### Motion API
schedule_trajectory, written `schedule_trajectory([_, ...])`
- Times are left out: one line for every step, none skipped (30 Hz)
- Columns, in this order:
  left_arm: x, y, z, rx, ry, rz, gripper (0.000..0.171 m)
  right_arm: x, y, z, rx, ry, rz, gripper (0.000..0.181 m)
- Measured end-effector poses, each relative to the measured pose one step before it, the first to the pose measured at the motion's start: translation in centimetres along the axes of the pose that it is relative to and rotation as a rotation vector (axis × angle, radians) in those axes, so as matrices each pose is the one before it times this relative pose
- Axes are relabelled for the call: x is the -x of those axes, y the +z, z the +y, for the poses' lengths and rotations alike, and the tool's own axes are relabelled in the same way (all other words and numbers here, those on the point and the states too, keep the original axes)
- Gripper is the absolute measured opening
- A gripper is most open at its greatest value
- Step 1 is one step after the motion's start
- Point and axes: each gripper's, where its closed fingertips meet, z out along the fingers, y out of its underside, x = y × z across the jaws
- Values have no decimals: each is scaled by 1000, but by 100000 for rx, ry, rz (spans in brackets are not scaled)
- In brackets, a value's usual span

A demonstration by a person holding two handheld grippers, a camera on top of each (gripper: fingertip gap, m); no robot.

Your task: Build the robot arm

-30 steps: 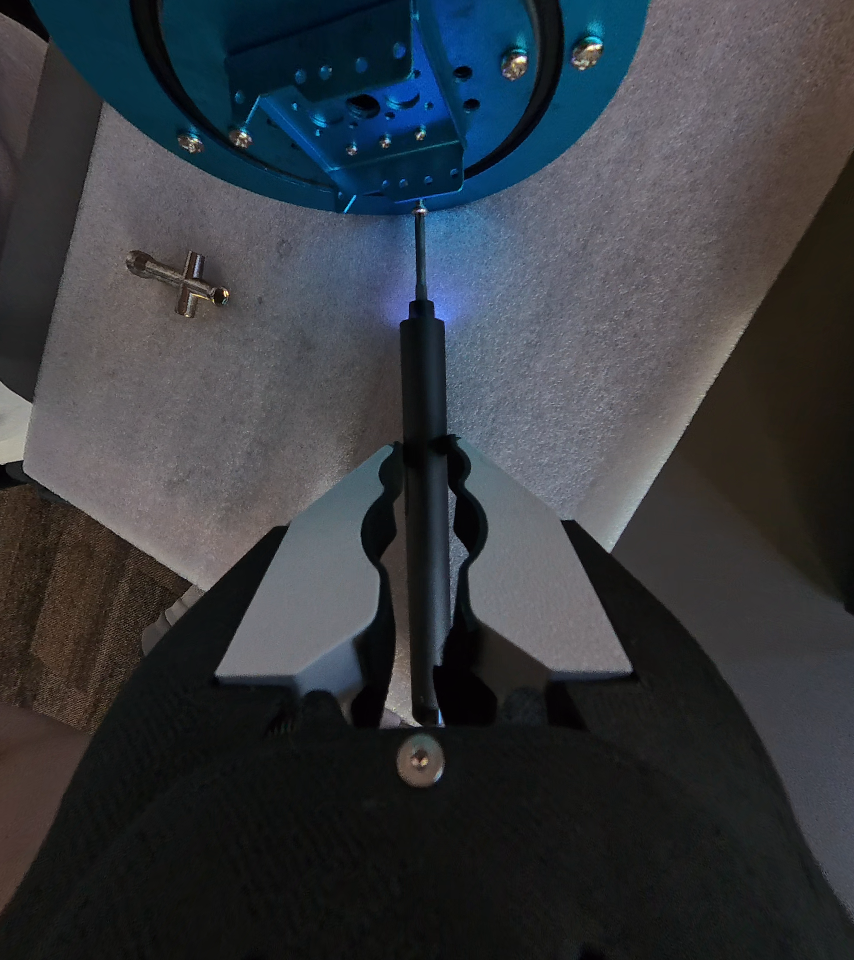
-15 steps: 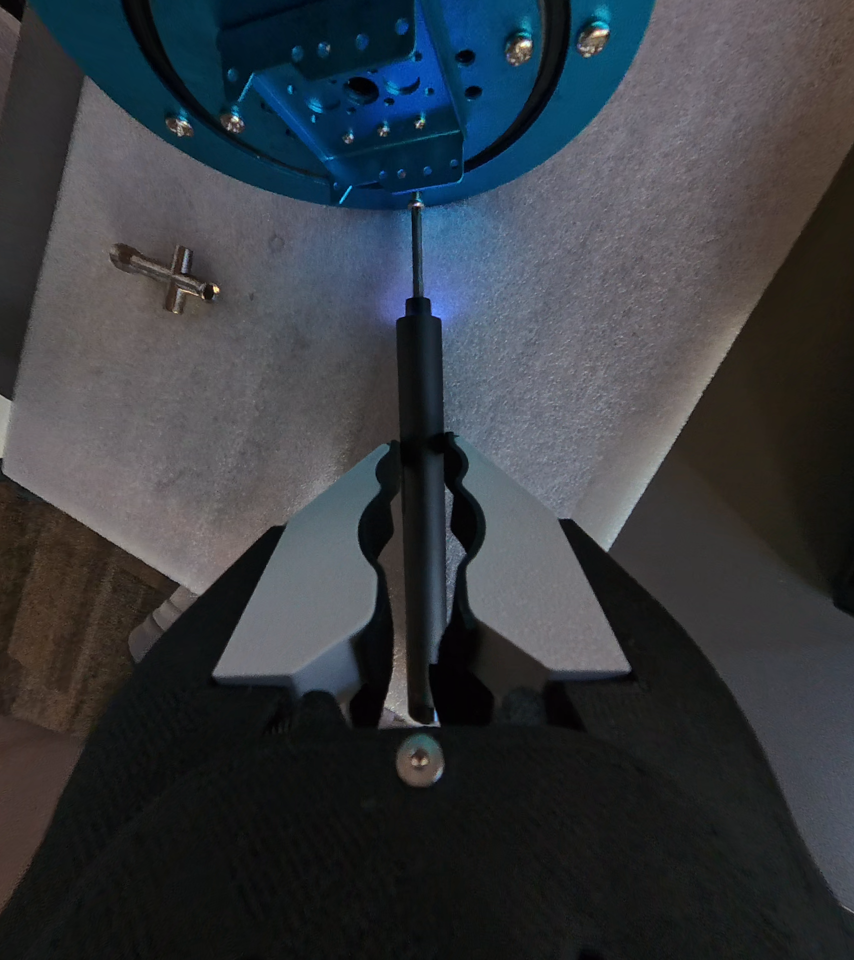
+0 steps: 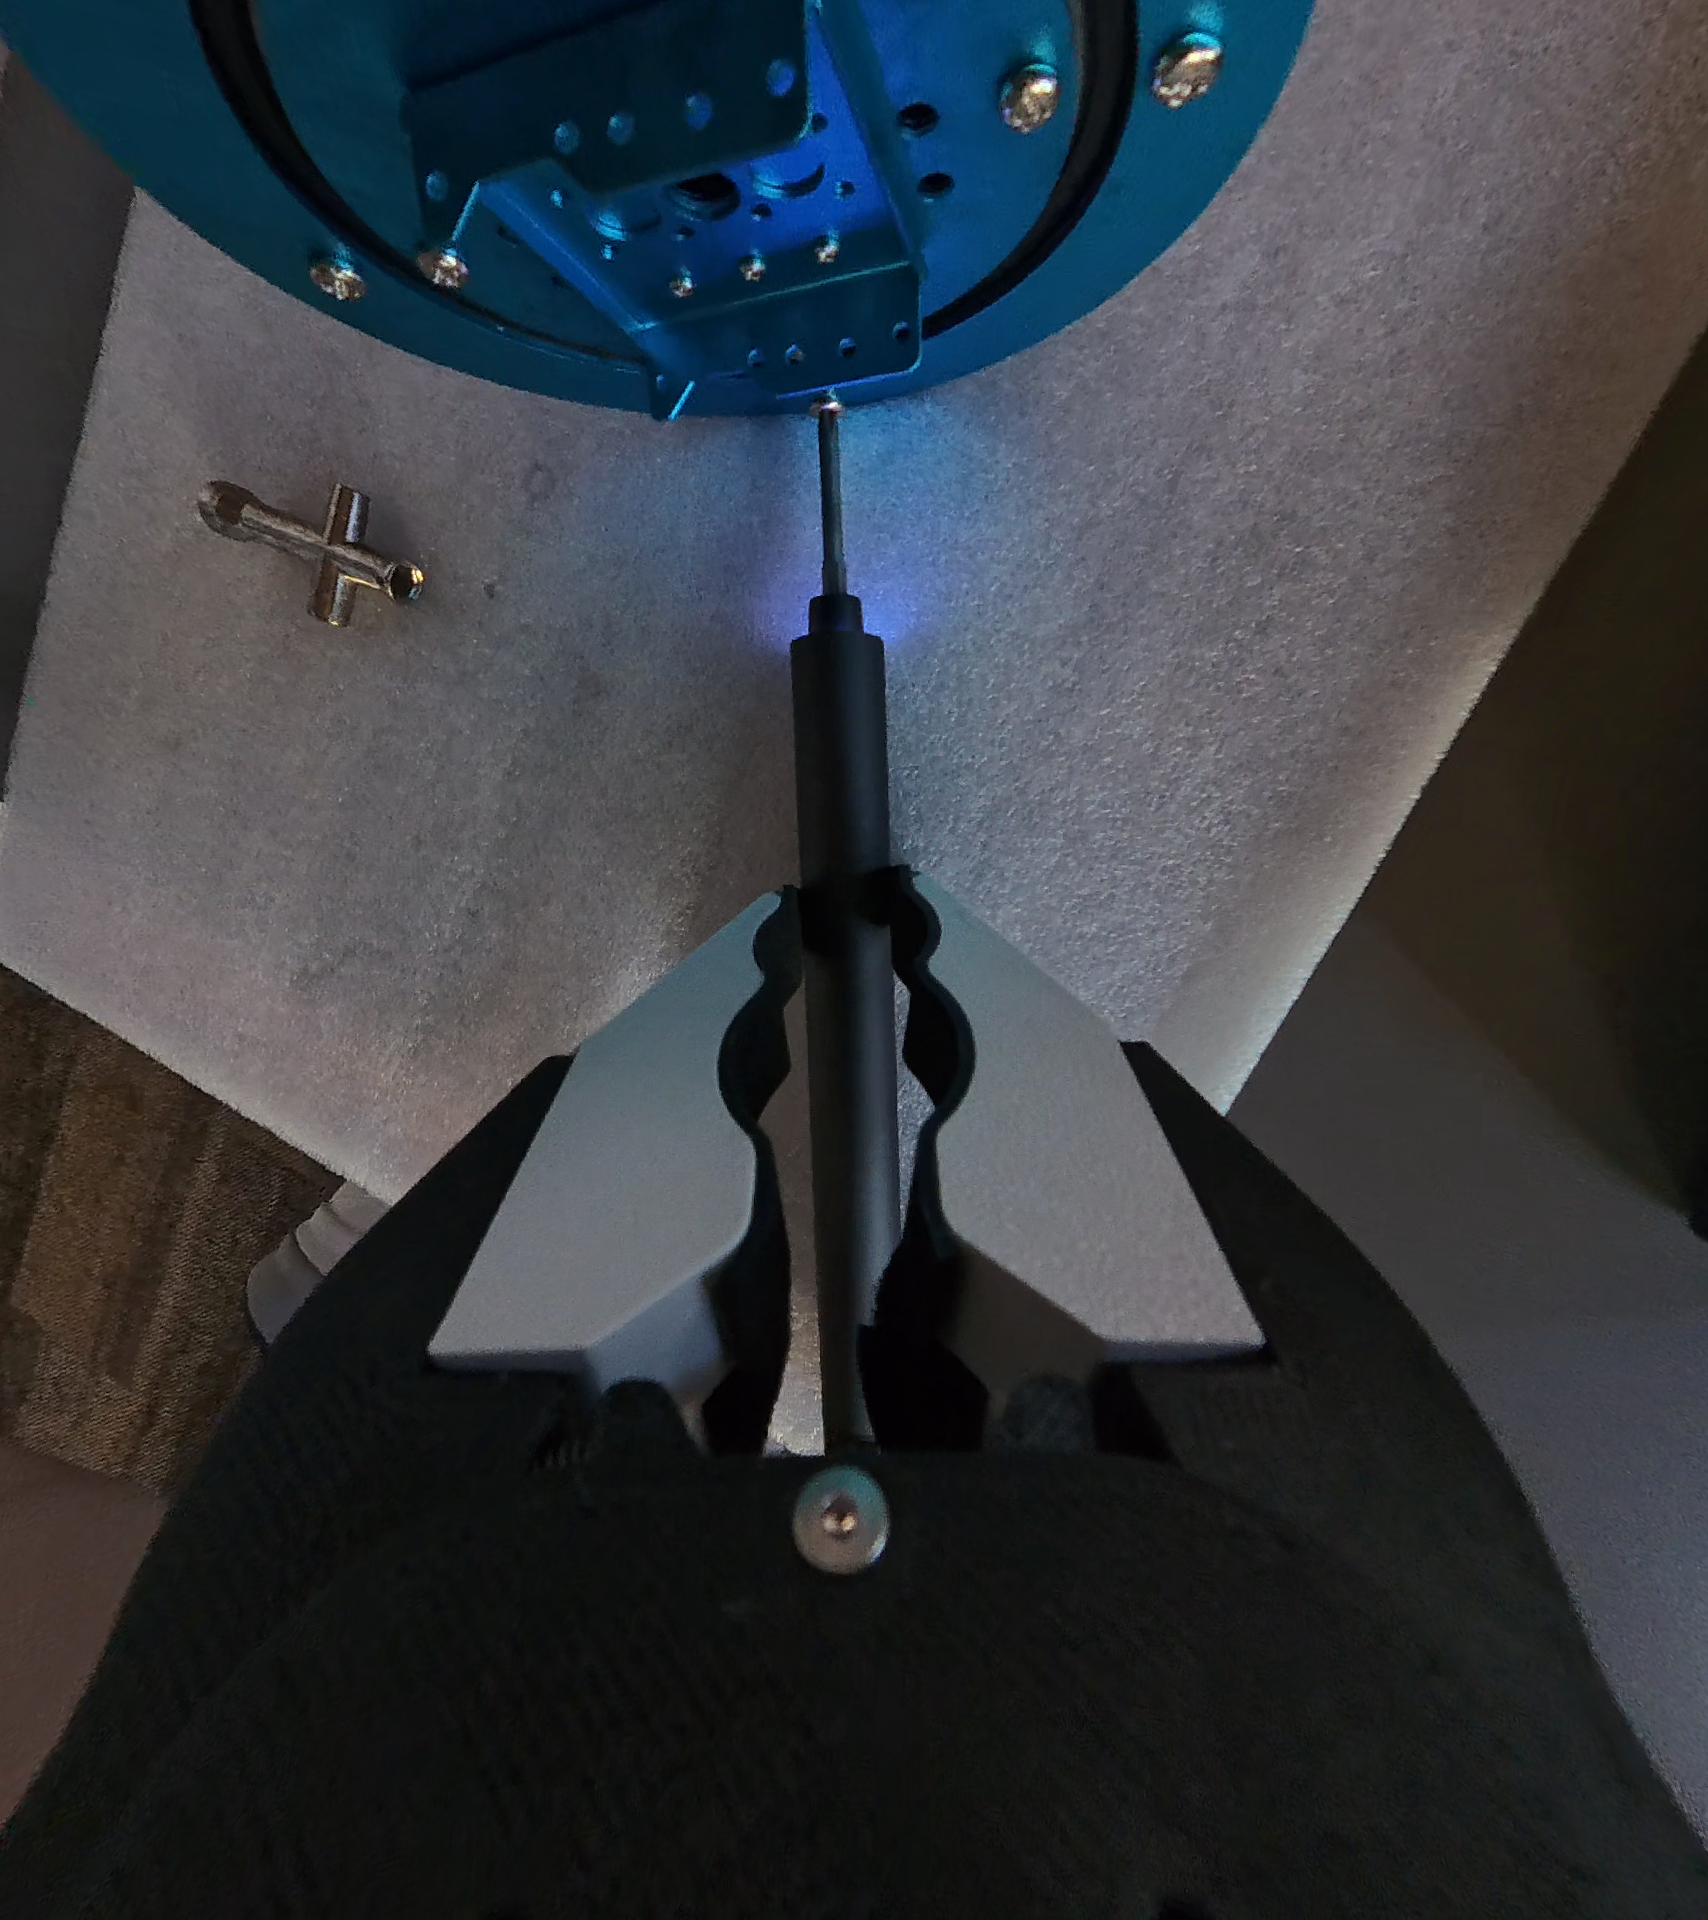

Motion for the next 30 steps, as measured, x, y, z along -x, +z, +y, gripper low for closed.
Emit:
schedule_trajectory([-7,-3,0,57,105,-127,4,-7,1,-2,-259,277,-129,15])
schedule_trajectory([2,-1,5,81,113,-124,4,3,2,-6,-205,510,-402,15])
schedule_trajectory([-1,11,4,162,52,-84,4,11,-3,4,-198,541,-431,15])
schedule_trajectory([1,-5,5,107,1,-77,4,-8,-2,3,-303,-5,51,15])
schedule_trajectory([4,6,-7,6,-53,-59,4,-40,1,15,-399,-100,471,16])
schedule_trajectory([8,0,-8,-27,-108,-16,4,4,-3,0,-718,206,3,16])
schedule_trajectory([1,-1,-8,-43,-92,-116,4,8,-7,-13,-625,410,-166,16])
schedule_trajectory([4,6,-6,-83,-15,-294,4,11,-1,-5,-468,343,-265,16])
schedule_trajectory([3,3,-1,-171,-119,-260,4,-1,4,-11,-613,422,-354,16])
schedule_trajectory([6,1,-2,-247,-474,32,4,7,2,-19,-987,482,-458,16])
schedule_trajectory([2,-6,5,-282,-681,298,4,-4,-4,-20,-1212,636,-633,16])
schedule_trajectory([-6,-3,0,-190,-561,333,4,5,-2,-16,-1076,711,-770,16])
schedule_trajectory([-1,0,-2,-42,-263,202,4,2,-6,-21,-976,804,-795,16])
schedule_trajectory([1,0,5,-17,-190,127,4,13,-12,-17,-774,811,-668,16])
schedule_trajectory([-8,6,2,-67,-179,106,4,3,-21,-31,-703,314,-453,16])
schedule_trajectory([4,4,-6,-26,-95,83,4,23,-24,-35,-665,-72,-412,16])
schedule_trajectory([-4,3,8,-28,-115,109,4,51,-13,-16,-600,126,-552,18])
schedule_trajectory([-4,-6,2,-75,-149,128,4,68,-32,-2,-460,389,-522,19])
schedule_trajectory([-11,11,-1,-36,-139,134,4,88,-40,2,-307,230,-441,21])
schedule_trajectory([4,-4,4,8,-223,183,4,43,-36,0,-318,117,-106,22])
schedule_trajectory([-10,4,8,-13,-289,220,4,-8,-76,15,-227,-7,288,23])
schedule_trajectory([2,-3,2,-7,-250,187,4,-61,-97,26,-137,-178,766,23])
schedule_trajectory([-10,8,3,-8,-168,112,4,-102,-121,62,-32,-411,1129,24])
schedule_trajectory([5,-3,0,-35,-134,68,4,-57,-136,72,48,-755,946,25])
schedule_trajectory([-10,6,-3,-35,-128,74,4,-76,-154,24,-295,-666,1066,24])
schedule_trajectory([-5,3,-5,-15,-177,104,4,-75,-119,-33,-581,-395,778,24])
schedule_trajectory([-8,-3,5,-68,-244,175,4,38,-66,-24,-396,-142,-56,24])
schedule_trajectory([-2,4,-14,-117,-249,213,4,-5,8,-29,-108,-24,103,24])
schedule_trajectory([5,3,1,-109,-184,174,4,-38,94,15,283,-69,204,24])
schedule_trajectory([7,2,-19,-137,-173,125,4,43,147,168,1269,40,-375,22])
